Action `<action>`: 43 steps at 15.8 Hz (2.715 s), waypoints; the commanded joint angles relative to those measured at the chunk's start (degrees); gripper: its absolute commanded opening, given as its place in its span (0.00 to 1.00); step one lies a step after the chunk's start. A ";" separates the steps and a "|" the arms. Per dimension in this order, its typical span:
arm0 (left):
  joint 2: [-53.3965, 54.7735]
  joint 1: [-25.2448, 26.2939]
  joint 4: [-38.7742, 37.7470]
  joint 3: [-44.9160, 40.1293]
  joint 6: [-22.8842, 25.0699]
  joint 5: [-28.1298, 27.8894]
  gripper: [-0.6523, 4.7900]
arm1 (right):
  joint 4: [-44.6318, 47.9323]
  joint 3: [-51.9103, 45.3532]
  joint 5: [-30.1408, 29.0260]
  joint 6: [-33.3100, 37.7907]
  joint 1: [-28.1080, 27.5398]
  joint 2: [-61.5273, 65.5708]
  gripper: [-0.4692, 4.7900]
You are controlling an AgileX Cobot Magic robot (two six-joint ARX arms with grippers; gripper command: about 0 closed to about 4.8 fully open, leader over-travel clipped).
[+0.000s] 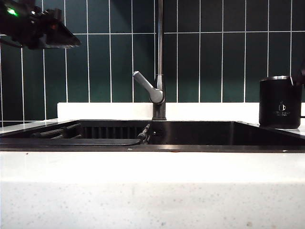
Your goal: Pick up the mug next to the sink, go to the faucet to get some water, pour the water into the sink, and finally put the mug back to its place.
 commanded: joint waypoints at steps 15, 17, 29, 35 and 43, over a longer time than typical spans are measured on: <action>6.95 -0.37 -2.95 0.87 1.51 11.52 0.46 | 20.17 0.50 -7.87 -0.26 -5.31 9.90 0.55; 6.95 -0.37 -3.19 0.87 1.73 11.56 0.46 | 21.99 0.48 -11.32 -1.57 -5.88 9.90 0.55; 6.95 -0.37 -4.52 0.90 2.86 11.52 0.46 | 23.45 0.61 -13.88 -3.10 -5.35 9.68 0.12; 13.14 -0.37 -2.67 8.00 0.28 14.19 0.46 | 23.43 3.74 -14.69 -4.24 -2.36 1.75 0.09; 27.63 -0.83 -2.69 28.57 -5.35 23.08 0.46 | 0.20 22.12 -22.64 -4.28 10.97 2.21 0.09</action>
